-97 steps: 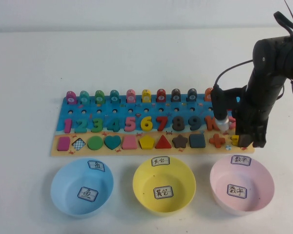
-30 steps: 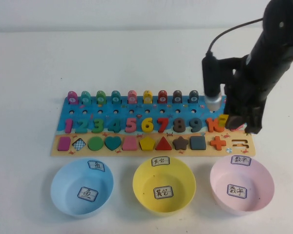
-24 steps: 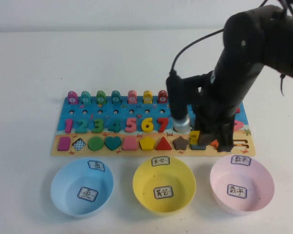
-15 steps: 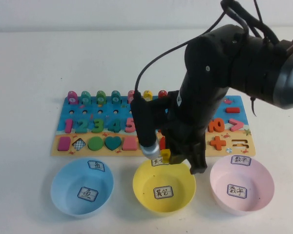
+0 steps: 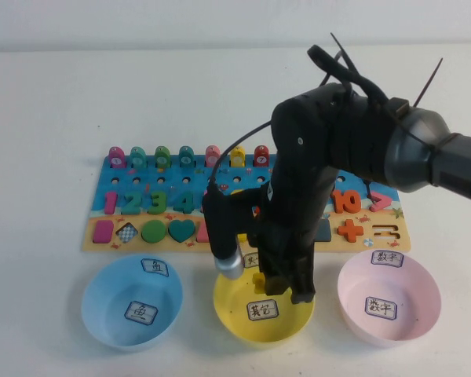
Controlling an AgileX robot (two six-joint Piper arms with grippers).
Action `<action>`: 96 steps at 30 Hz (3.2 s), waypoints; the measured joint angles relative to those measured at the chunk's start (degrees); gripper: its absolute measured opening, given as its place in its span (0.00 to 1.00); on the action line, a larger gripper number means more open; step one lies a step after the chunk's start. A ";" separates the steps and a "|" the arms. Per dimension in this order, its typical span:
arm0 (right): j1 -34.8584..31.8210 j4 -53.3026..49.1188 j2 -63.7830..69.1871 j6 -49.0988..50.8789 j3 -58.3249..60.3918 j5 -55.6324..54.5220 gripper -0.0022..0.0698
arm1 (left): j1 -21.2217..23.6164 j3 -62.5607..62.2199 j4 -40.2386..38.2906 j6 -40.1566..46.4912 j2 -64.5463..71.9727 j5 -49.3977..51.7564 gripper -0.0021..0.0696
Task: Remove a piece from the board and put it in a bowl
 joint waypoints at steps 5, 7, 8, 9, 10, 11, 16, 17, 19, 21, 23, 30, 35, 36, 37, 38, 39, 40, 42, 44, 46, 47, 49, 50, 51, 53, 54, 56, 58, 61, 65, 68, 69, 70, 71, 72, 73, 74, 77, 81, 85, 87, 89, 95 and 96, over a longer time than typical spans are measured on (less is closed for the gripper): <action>0.00 2.39 0.89 0.00 0.00 0.00 0.29 | 0.00 0.00 0.00 0.00 0.00 0.00 0.02; 0.00 2.52 1.03 0.00 0.10 0.00 0.29 | 0.00 0.00 0.00 0.00 0.00 0.00 0.02; 0.00 2.56 1.03 0.00 0.10 0.00 0.29 | 0.00 0.00 0.00 0.00 0.00 0.00 0.02; 0.00 2.65 1.03 0.00 0.10 -0.13 0.29 | 0.00 0.00 0.00 0.00 0.00 0.00 0.02; 0.00 2.78 1.03 0.00 0.10 -0.17 0.29 | 0.00 0.00 0.00 0.00 0.00 0.00 0.02; 0.00 2.86 1.03 0.00 0.10 -0.26 0.29 | 0.00 0.00 0.00 0.00 0.00 0.00 0.02; 0.00 4.51 1.03 0.00 0.10 -0.26 0.32 | 0.00 0.00 0.00 0.00 0.00 0.00 0.02; 0.00 4.90 1.03 0.00 0.10 -0.26 0.37 | 0.00 0.00 0.00 0.00 0.00 0.00 0.02; 0.00 5.28 1.03 0.00 0.10 -0.26 0.48 | 0.00 0.00 0.00 0.00 0.00 0.00 0.02; 0.00 5.36 1.03 0.13 0.10 0.04 0.59 | 0.00 0.00 0.00 0.00 0.00 0.00 0.02; 0.00 4.93 1.03 0.24 -0.31 1.10 0.64 | 0.00 0.00 0.00 0.00 0.00 0.00 0.02; -0.36 3.12 0.21 11.13 -7.35 1.70 0.17 | 0.00 0.00 0.00 0.00 0.00 0.00 0.02; -4.01 16.13 -5.57 12.49 -7.67 1.95 0.03 | 0.00 0.00 0.00 0.00 0.00 0.00 0.02; -5.16 18.61 -7.32 12.49 -7.10 1.95 0.02 | 0.00 0.00 0.00 0.00 0.00 0.00 0.02; -6.02 20.25 -8.87 12.49 -6.29 1.95 0.02 | 0.00 0.00 0.00 0.00 0.00 0.00 0.02; -6.99 21.62 -11.02 12.49 -4.83 1.95 0.02 | 0.00 0.00 0.00 0.00 0.00 0.00 0.02; -7.75 22.26 -13.44 12.49 -2.89 1.79 0.01 | 0.00 0.00 0.00 0.00 0.00 0.00 0.02; -8.25 22.36 -16.03 12.49 -1.02 0.85 0.01 | 0.00 0.00 0.00 0.00 0.00 0.00 0.02; -8.46 22.48 -21.03 13.05 4.44 -4.35 0.01 | 0.00 0.00 0.00 0.00 0.00 0.00 0.02; -8.46 23.00 -26.15 14.24 9.77 -10.59 0.01 | 0.00 0.00 0.00 0.00 0.00 0.00 0.02; -8.46 24.06 -31.75 15.08 14.91 -16.75 0.01 | 0.00 0.00 0.00 0.00 0.00 0.00 0.02; -8.46 24.78 -33.86 15.56 17.52 -19.89 0.01 | 0.00 0.00 0.00 0.00 0.00 0.00 0.02; -8.46 25.59 -39.15 15.96 21.98 -24.78 0.01 | 0.00 0.00 0.00 0.00 0.00 0.00 0.02; -8.46 25.73 -41.28 16.17 23.79 -26.28 0.01 | 0.00 0.00 0.00 0.00 0.00 0.00 0.02; -8.46 25.99 -42.88 16.22 25.07 -27.25 0.01 | 0.00 0.00 0.00 0.00 0.00 0.00 0.02; -8.46 26.74 -46.72 16.22 27.81 -28.04 0.01 | 0.00 0.00 0.00 0.00 0.00 0.00 0.02; -8.46 27.02 -48.59 16.25 28.97 -28.29 0.01 | 0.00 0.00 0.00 0.00 0.00 0.00 0.02; -8.46 27.43 -52.07 16.34 30.80 -27.82 0.01 | 0.00 0.00 0.00 0.00 0.00 0.00 0.02; -8.90 25.98 -55.53 19.02 31.85 -26.08 0.01 | 0.00 0.00 0.00 0.00 0.00 0.00 0.02; -10.87 17.18 -61.93 27.95 34.22 -21.81 0.01 | 0.00 0.00 0.00 0.00 0.00 0.00 0.02; -12.91 8.22 -72.00 32.76 40.47 -22.47 0.01 | 0.00 0.00 0.00 0.00 0.00 0.00 0.02; -13.27 2.19 -80.87 35.80 46.03 -25.83 0.01 | 0.00 0.00 0.00 0.00 0.00 0.00 0.02; -13.27 0.59 -84.19 37.54 48.86 -27.12 0.01 | 0.00 0.00 0.00 0.00 0.00 0.00 0.02; -13.27 -0.78 -87.39 39.23 50.83 -28.35 0.01 | 0.00 0.00 0.00 0.00 0.00 0.00 0.02; -13.27 -2.17 -90.50 41.08 53.34 -29.42 0.01 | 0.00 0.00 0.00 0.00 0.00 0.00 0.02; -13.27 -3.34 -92.88 42.97 55.88 -30.44 0.01 | 0.00 0.00 0.00 0.00 0.00 0.00 0.02; -13.27 -4.54 -95.19 44.06 57.41 -31.13 0.01 | 0.00 0.00 0.00 0.00 0.00 0.00 0.02; -13.27 -6.04 -97.90 45.85 59.91 -32.26 0.01 | 0.00 0.00 0.00 0.00 0.00 0.00 0.02; -14.59 -9.51 -104.92 51.77 67.55 -36.53 0.01 | 0.00 0.00 0.00 0.00 0.00 0.00 0.02; -24.20 -10.12 -111.11 55.70 75.99 -42.53 0.01 | 0.00 0.00 0.00 0.00 0.00 0.00 0.02; -34.76 -6.75 -113.13 56.70 84.31 -50.83 0.01 | 0.00 0.00 0.00 0.00 0.00 0.00 0.02; -39.68 -5.08 -113.13 56.67 88.17 -54.75 0.01 | 0.00 0.00 0.00 0.00 0.00 0.00 0.02; -43.07 -4.16 -113.13 56.67 91.60 -58.11 0.01 | 0.00 0.00 0.00 0.00 0.00 0.00 0.02; -47.12 -3.25 -113.13 56.67 93.36 -53.90 0.01 | 0.00 0.00 0.00 0.00 0.00 0.00 0.02; -47.12 -3.25 -113.17 56.67 93.36 -52.45 0.01 | 0.00 0.00 0.00 0.00 0.00 0.00 0.02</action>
